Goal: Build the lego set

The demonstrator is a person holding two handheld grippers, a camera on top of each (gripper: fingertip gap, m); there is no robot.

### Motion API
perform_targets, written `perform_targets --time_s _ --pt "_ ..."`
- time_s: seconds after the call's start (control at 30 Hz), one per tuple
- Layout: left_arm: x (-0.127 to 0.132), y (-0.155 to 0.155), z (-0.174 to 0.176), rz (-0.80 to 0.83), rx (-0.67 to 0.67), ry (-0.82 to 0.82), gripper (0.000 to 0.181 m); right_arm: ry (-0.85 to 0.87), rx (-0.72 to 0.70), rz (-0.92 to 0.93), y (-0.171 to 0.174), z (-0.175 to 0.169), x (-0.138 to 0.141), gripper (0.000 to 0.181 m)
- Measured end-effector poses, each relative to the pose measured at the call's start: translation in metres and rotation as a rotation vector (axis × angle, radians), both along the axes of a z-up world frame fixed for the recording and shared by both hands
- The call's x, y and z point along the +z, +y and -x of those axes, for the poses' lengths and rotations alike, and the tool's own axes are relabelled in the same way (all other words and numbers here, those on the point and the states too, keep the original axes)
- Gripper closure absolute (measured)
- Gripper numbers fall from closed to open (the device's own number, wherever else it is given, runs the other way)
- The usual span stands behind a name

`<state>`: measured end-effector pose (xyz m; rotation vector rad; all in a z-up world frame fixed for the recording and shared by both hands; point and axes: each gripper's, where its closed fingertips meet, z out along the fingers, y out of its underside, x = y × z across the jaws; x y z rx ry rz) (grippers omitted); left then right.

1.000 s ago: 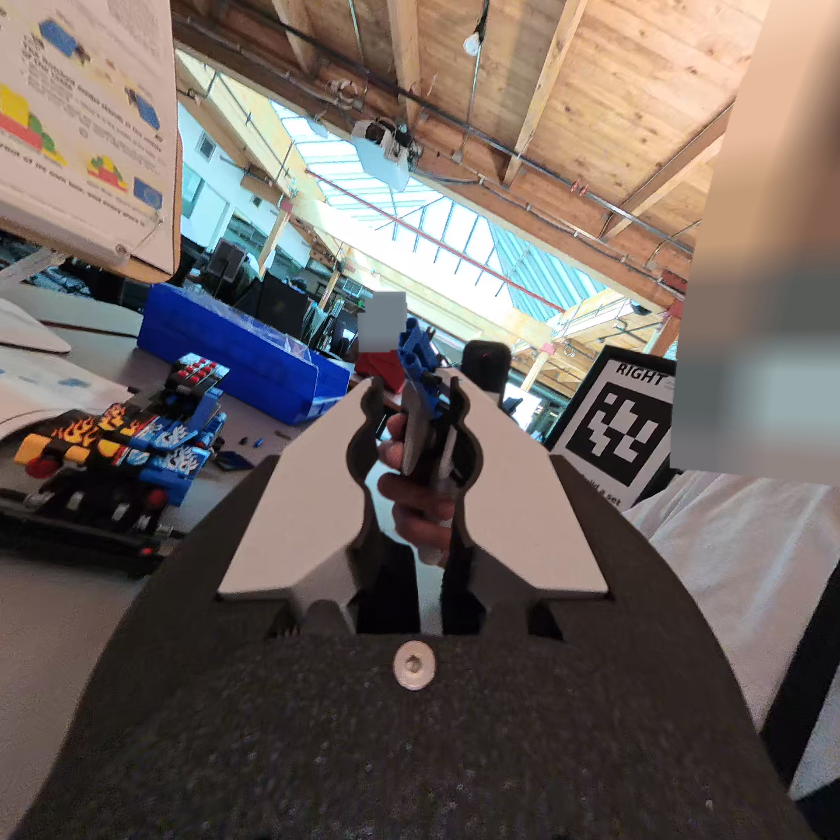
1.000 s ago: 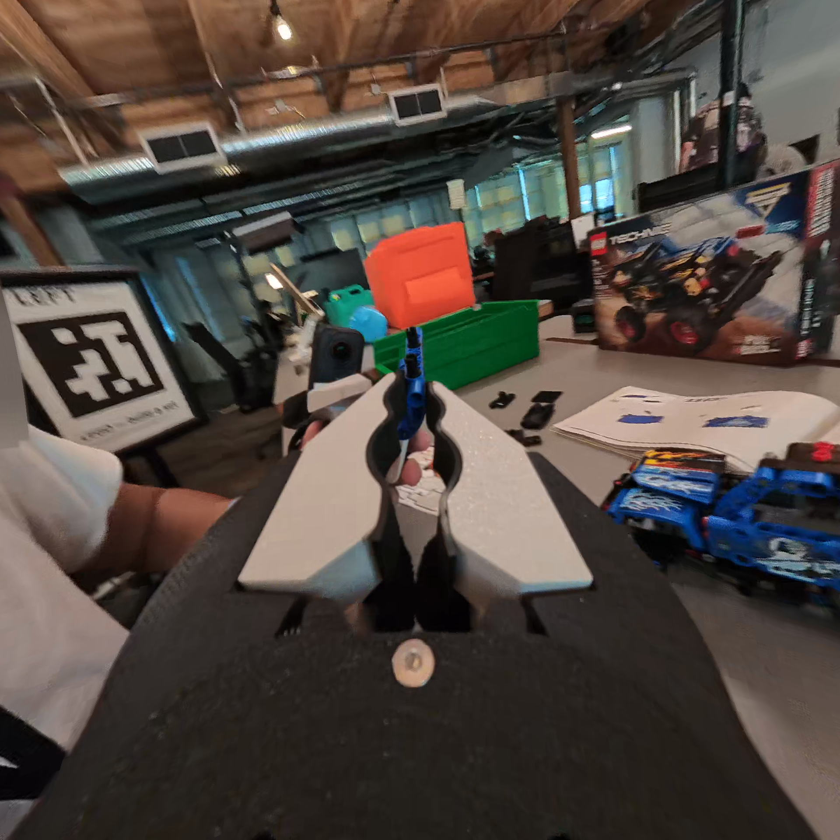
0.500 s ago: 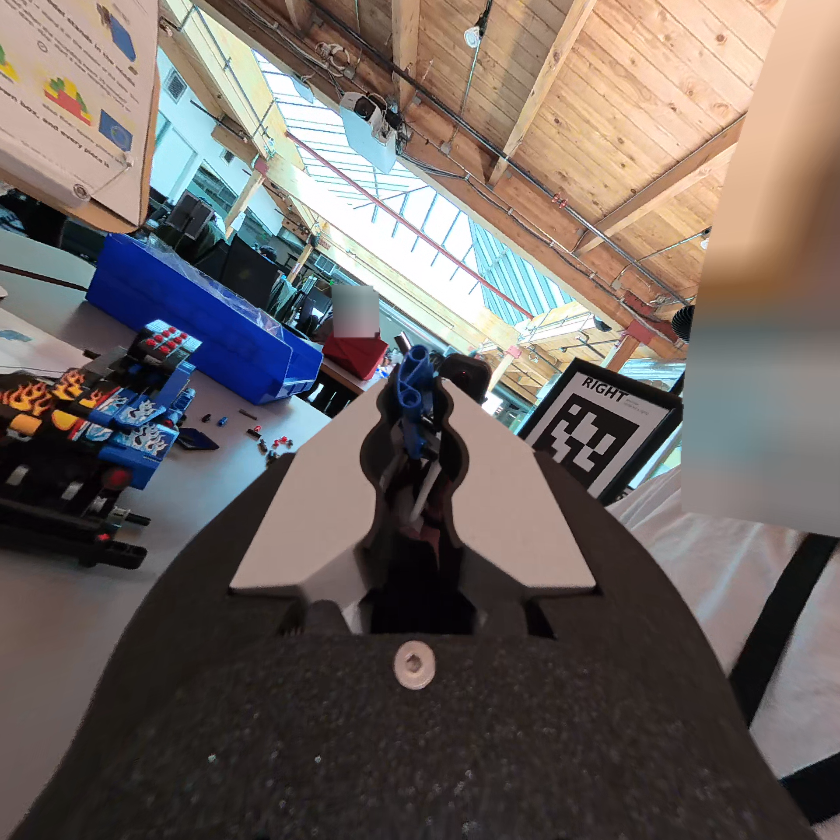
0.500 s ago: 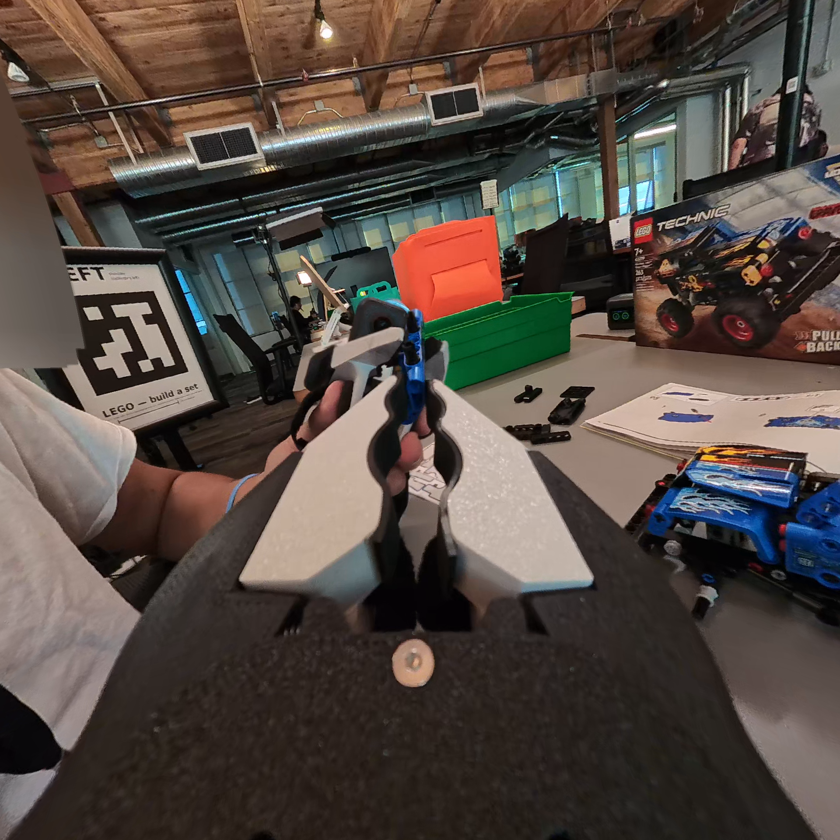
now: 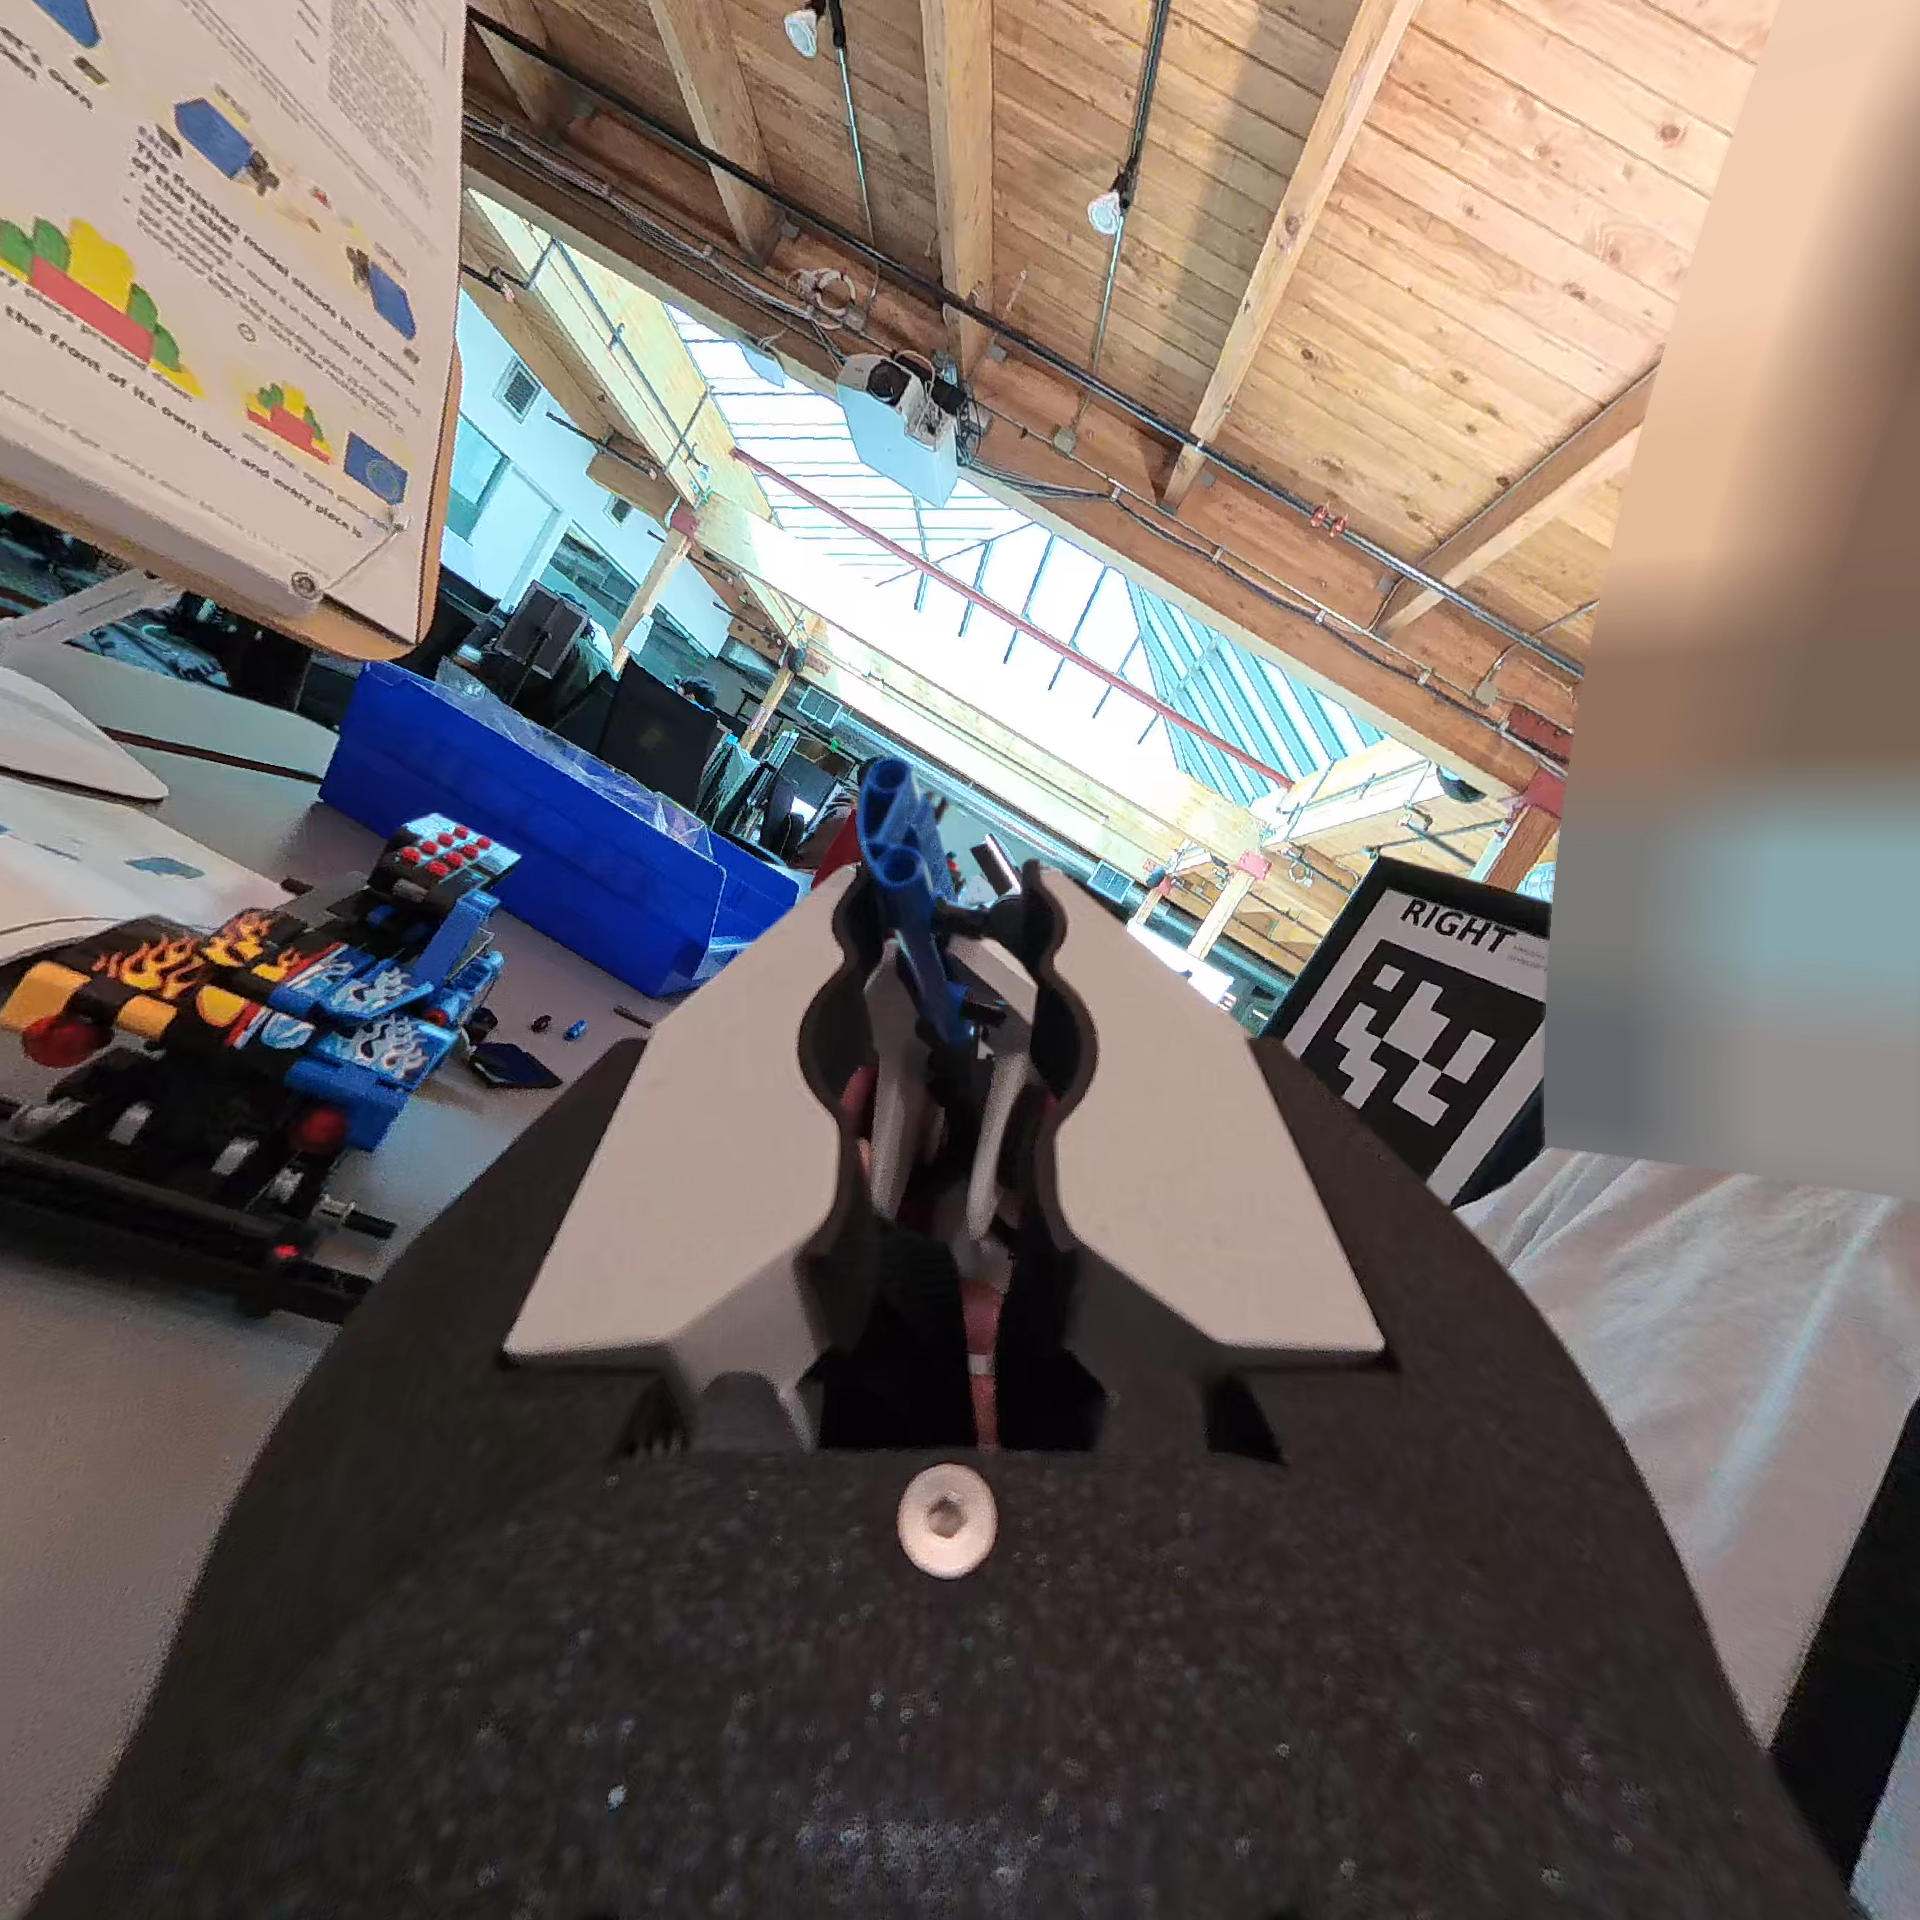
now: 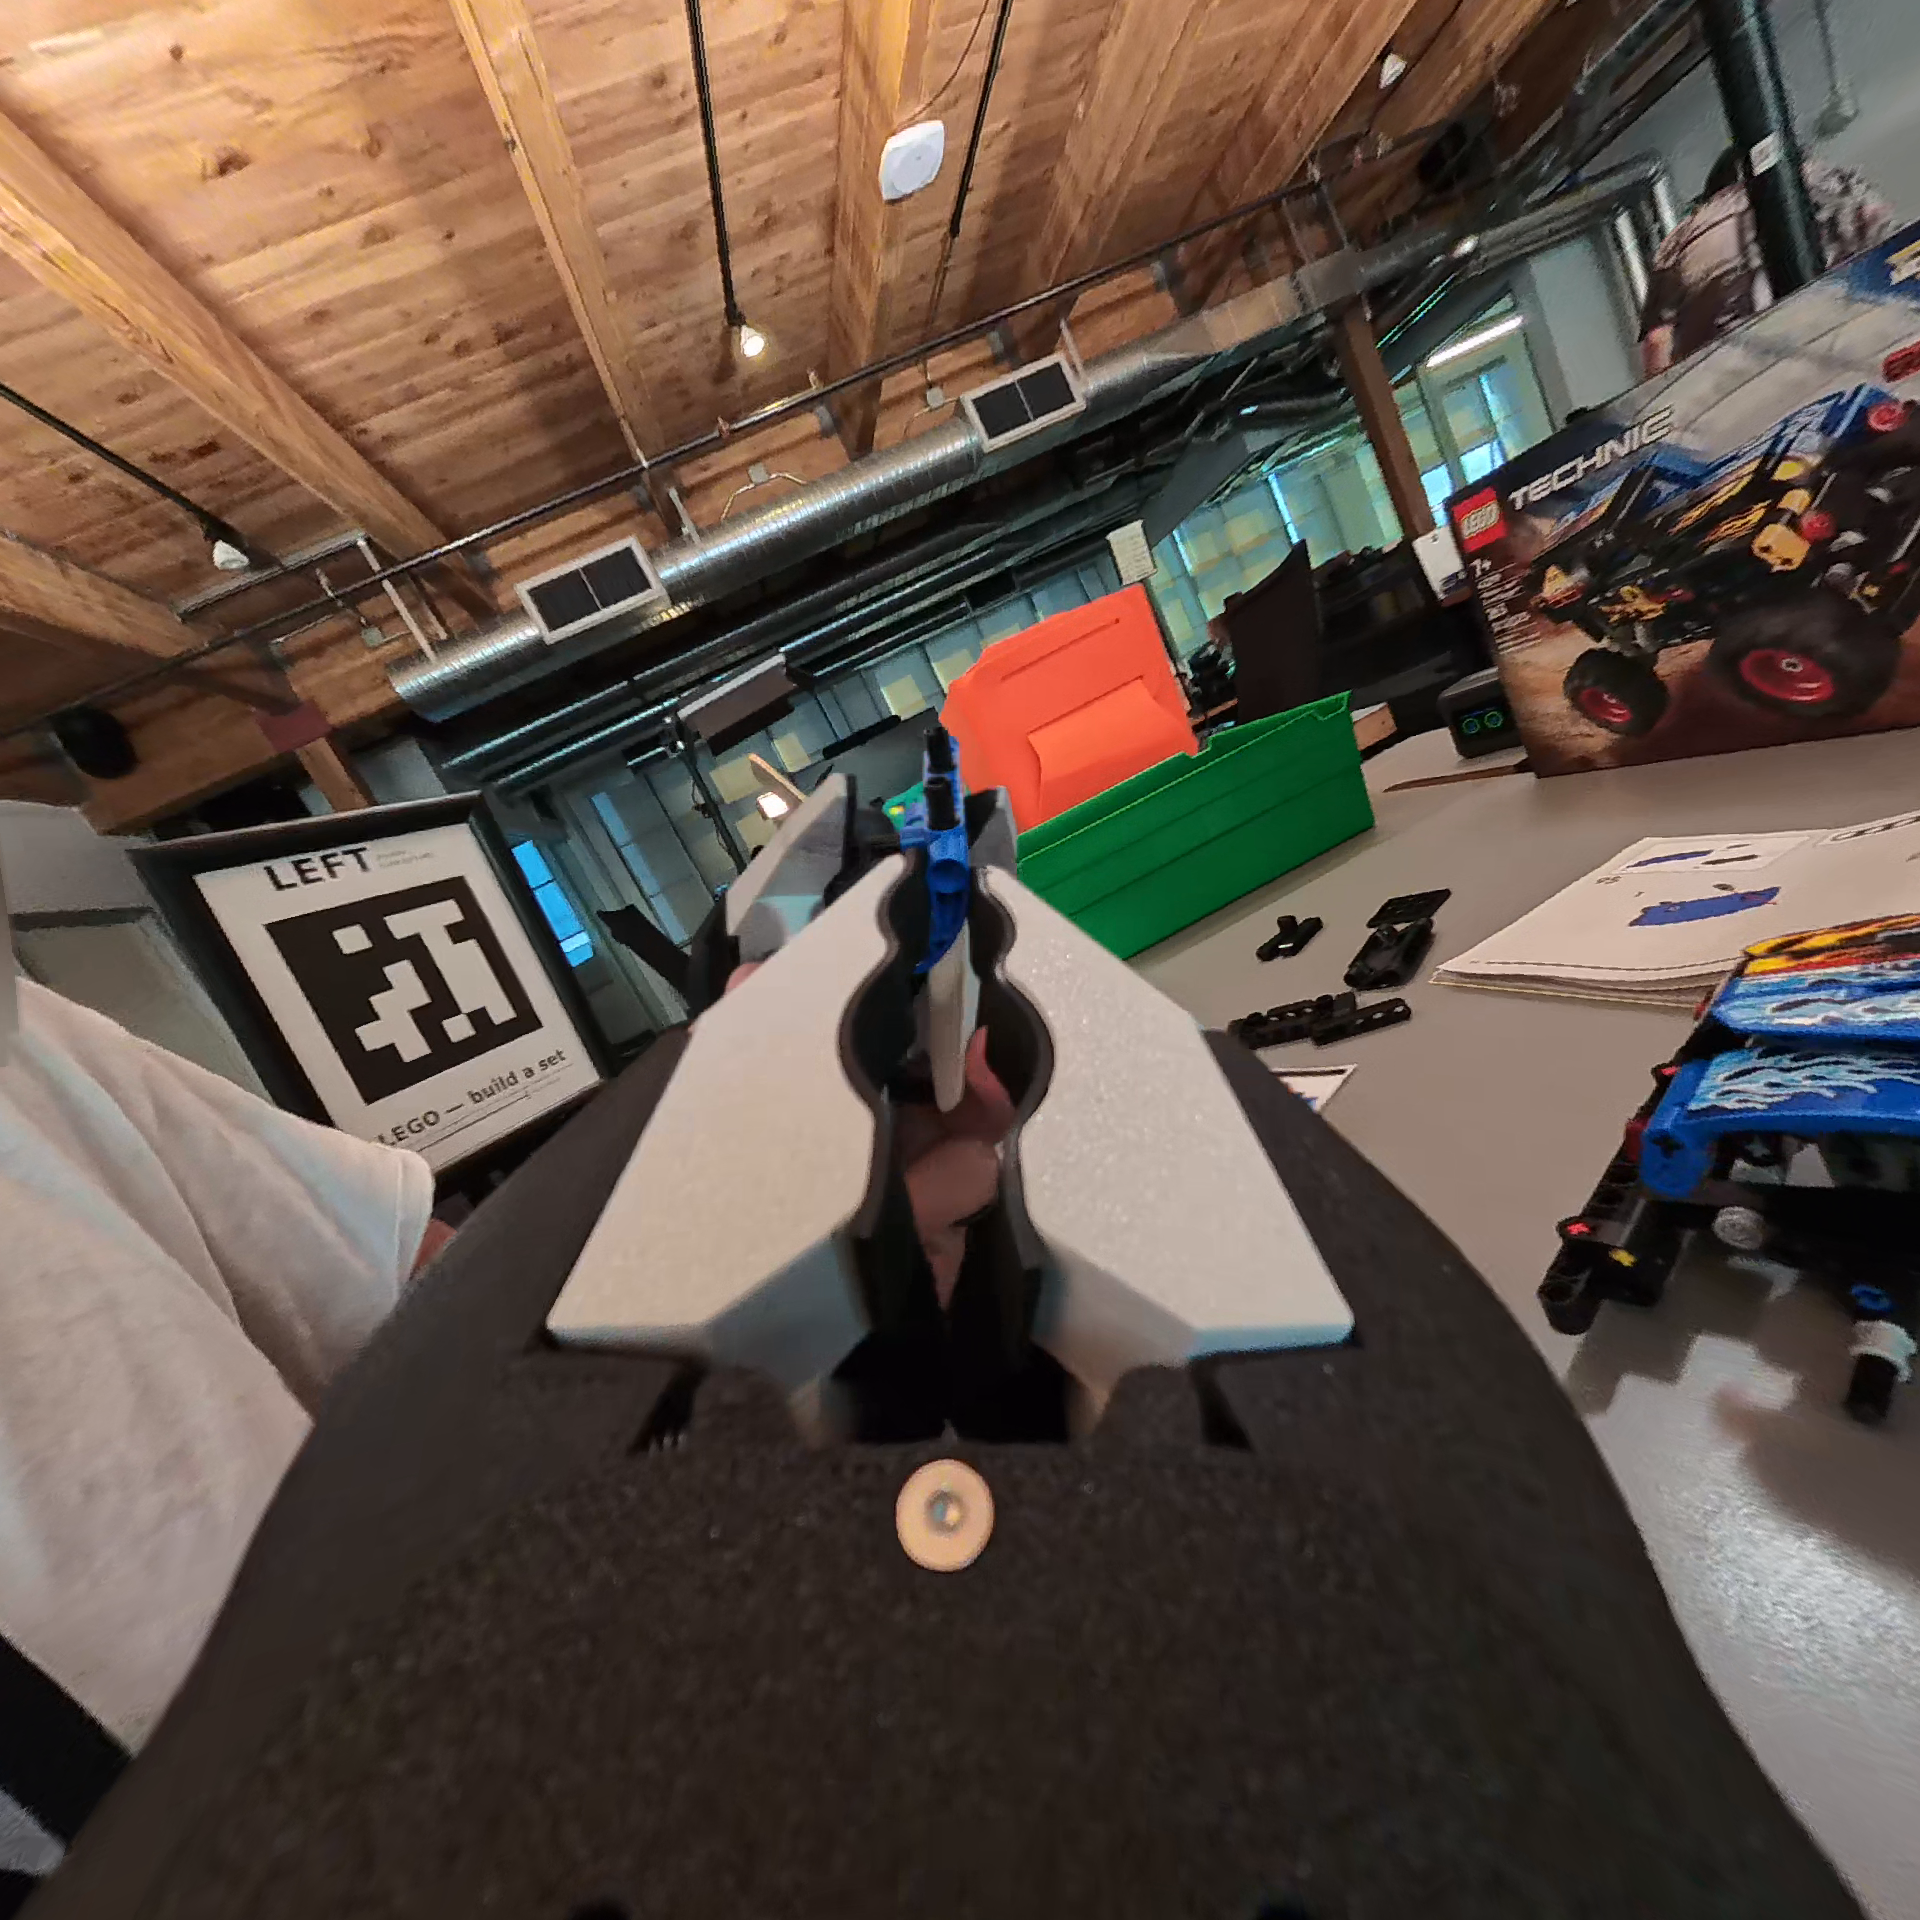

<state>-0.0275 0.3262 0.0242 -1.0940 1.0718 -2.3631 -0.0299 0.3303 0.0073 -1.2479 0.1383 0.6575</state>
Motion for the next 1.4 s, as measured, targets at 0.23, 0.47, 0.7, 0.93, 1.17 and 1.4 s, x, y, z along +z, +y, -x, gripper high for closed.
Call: perform_targets --time_s 0.23,0.47,0.7,0.93,1.17,1.4 --pt "-0.004 -0.004 -0.001 0.088 -0.015 0.028 0.173 -0.078 -0.034 -0.009 0.001 0.006 0.000 0.175" --pt "0.000 -0.004 0.000 0.098 -0.008 0.021 0.173 0.013 -0.009 -0.029 0.000 0.008 0.004 0.176" --pt "0.003 -0.004 0.004 0.042 -0.041 0.030 0.174 0.024 0.036 -0.017 0.000 0.013 0.005 0.176" --pt "-0.065 0.038 -0.003 -0.805 0.151 0.256 0.174 -0.491 0.093 0.554 -0.037 -0.047 -0.059 0.151" --pt "-0.096 0.021 -0.004 -0.861 0.014 0.341 0.173 -0.824 0.222 0.845 -0.042 -0.013 -0.139 0.152" --pt "-0.078 0.025 0.002 -0.703 -0.032 0.285 0.174 -0.902 0.307 0.908 -0.028 -0.013 -0.147 0.165"
